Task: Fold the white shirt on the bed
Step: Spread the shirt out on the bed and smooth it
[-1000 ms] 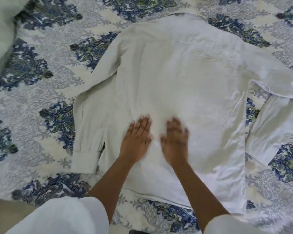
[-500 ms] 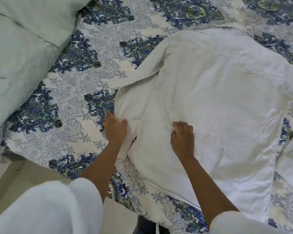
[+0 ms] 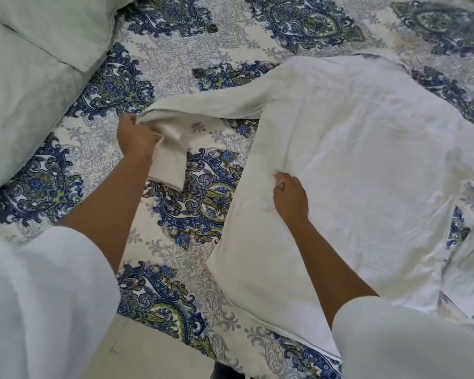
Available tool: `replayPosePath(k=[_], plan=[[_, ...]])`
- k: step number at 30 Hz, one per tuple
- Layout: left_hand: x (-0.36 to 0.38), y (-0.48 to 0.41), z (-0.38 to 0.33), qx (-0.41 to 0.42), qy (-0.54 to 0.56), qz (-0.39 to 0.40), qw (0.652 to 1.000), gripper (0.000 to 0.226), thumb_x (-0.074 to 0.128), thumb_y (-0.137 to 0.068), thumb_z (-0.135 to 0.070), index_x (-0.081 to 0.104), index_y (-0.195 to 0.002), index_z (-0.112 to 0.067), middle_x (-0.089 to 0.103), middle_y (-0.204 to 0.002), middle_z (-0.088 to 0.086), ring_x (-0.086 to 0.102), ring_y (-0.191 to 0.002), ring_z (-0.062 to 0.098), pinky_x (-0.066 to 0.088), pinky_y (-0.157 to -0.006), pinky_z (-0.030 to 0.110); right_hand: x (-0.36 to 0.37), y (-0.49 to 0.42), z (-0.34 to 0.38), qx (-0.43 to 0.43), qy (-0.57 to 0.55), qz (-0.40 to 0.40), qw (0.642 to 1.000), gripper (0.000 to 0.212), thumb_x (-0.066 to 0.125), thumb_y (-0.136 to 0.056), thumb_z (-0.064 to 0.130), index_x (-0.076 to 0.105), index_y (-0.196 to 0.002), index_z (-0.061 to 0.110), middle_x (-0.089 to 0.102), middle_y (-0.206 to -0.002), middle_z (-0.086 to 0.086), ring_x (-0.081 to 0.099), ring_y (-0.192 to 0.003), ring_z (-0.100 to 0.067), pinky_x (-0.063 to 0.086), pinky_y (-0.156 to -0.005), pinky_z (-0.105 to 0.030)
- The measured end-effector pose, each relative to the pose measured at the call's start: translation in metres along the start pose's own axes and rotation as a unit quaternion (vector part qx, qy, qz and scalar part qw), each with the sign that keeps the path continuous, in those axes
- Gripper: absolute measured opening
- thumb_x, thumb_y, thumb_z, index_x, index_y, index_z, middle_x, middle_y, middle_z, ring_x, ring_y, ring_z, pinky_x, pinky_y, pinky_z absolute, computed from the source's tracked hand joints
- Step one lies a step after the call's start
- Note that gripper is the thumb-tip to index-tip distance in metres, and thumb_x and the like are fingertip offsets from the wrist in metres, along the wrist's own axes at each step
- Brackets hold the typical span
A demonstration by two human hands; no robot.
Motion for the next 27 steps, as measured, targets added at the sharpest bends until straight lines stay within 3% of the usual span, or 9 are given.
replayPosePath(k=[3, 6, 10, 13, 16, 19, 23, 27], plan=[[0.02, 0.04, 0.016, 0.115, -0.255, 0.014, 0.96, 0.05, 0.05, -0.09, -0.015, 0.035, -0.137, -0.009, 0.031, -0.145, 0.015, 0.039, -0.125, 0.032, 0.04, -0.099, 0.043, 0.001, -0.002, -0.003, 0.011, -0.005, 0.021, 1.0, 0.035, 0.041, -0.091, 0.008, 0.059, -0.119, 0.016, 0.055, -0.121, -0.009, 0.053, -0.112, -0.025, 0.039, -0.091, -0.027], [0.035, 0.112, 0.068, 0.191, -0.339, 0.063, 0.919, 0.056, 0.058, -0.087, -0.025, 0.035, -0.136, -0.009, 0.027, -0.145, 0.016, 0.029, -0.13, 0.035, 0.032, -0.101, 0.048, 0.002, 0.009, -0.008, 0.001, 0.018, 0.072, 0.997, 0.039, 0.043, -0.089, 0.006, 0.058, -0.124, 0.015, 0.054, -0.123, -0.009, 0.05, -0.117, -0.023, 0.035, -0.092, -0.023], [0.026, 0.18, 0.137, 0.106, -0.19, 0.226, 0.949, 0.027, 0.061, -0.087, -0.016, 0.055, -0.11, -0.003, 0.053, -0.108, 0.012, 0.052, -0.1, 0.029, 0.044, -0.083, 0.035, 0.0, 0.038, -0.017, -0.009, 0.014, 0.095, 0.995, 0.04, 0.047, -0.086, 0.001, 0.06, -0.122, 0.014, 0.057, -0.125, -0.009, 0.051, -0.116, -0.026, 0.037, -0.096, -0.027], [0.008, 0.198, 0.15, 0.001, -0.092, 0.295, 0.951, 0.004, 0.056, -0.09, -0.008, 0.06, -0.09, -0.009, 0.059, -0.084, 0.003, 0.054, -0.079, 0.02, 0.04, -0.066, 0.027, -0.002, 0.064, -0.021, -0.002, 0.001, 0.082, 0.997, 0.035, 0.047, -0.085, -0.001, 0.065, -0.113, 0.011, 0.059, -0.117, -0.011, 0.053, -0.113, -0.026, 0.04, -0.092, -0.027], [-0.001, 0.2, 0.153, -0.162, 0.078, 0.31, 0.933, 0.015, 0.055, -0.09, -0.005, 0.06, -0.077, -0.012, 0.065, -0.069, -0.002, 0.053, -0.067, 0.016, 0.041, -0.06, 0.028, -0.001, 0.084, -0.023, 0.015, -0.033, 0.088, 0.995, 0.026, 0.048, -0.086, 0.001, 0.067, -0.102, 0.011, 0.061, -0.108, -0.007, 0.056, -0.101, -0.018, 0.039, -0.082, -0.021], [-0.012, 0.204, 0.163, -0.241, 0.137, 0.32, 0.906, 0.021, 0.046, -0.093, -0.002, 0.061, -0.083, -0.013, 0.068, -0.061, -0.007, 0.057, -0.06, 0.014, 0.038, -0.057, 0.028, 0.005, 0.102, -0.026, 0.026, -0.049, 0.155, 0.986, 0.02, 0.052, -0.087, 0.005, 0.068, -0.095, 0.014, 0.063, -0.097, 0.002, 0.054, -0.089, -0.01, 0.035, -0.07, -0.015], [-0.032, 0.214, 0.177, -0.235, 0.132, 0.318, 0.909, 0.044, 0.029, -0.078, 0.02, 0.061, -0.093, -0.007, 0.07, -0.069, -0.003, 0.061, -0.059, 0.009, 0.047, -0.051, 0.02, 0.016, 0.123, -0.034, 0.017, -0.024, 0.24, 0.97, 0.02, 0.053, -0.087, 0.004, 0.067, -0.099, 0.011, 0.066, -0.104, -0.002, 0.052, -0.089, -0.009, 0.032, -0.064, -0.013], [-0.044, 0.221, 0.189, -0.203, 0.094, 0.329, 0.917, 0.035, 0.048, -0.082, 0.015, 0.058, -0.111, -0.001, 0.068, -0.08, -0.002, 0.056, -0.069, 0.013, 0.047, -0.056, 0.021, 0.02, 0.133, -0.036, 0.021, -0.01, 0.253, 0.967, 0.022, 0.052, -0.086, 0.004, 0.067, -0.102, 0.01, 0.066, -0.109, -0.005, 0.051, -0.09, -0.009, 0.03, -0.066, -0.013]])
Point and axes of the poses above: each hand's wrist, its own y-axis away from the middle knuckle, its own x-axis out of the palm, z = x × y, the point moved 2 cm from there along -y, towards the middle knuckle
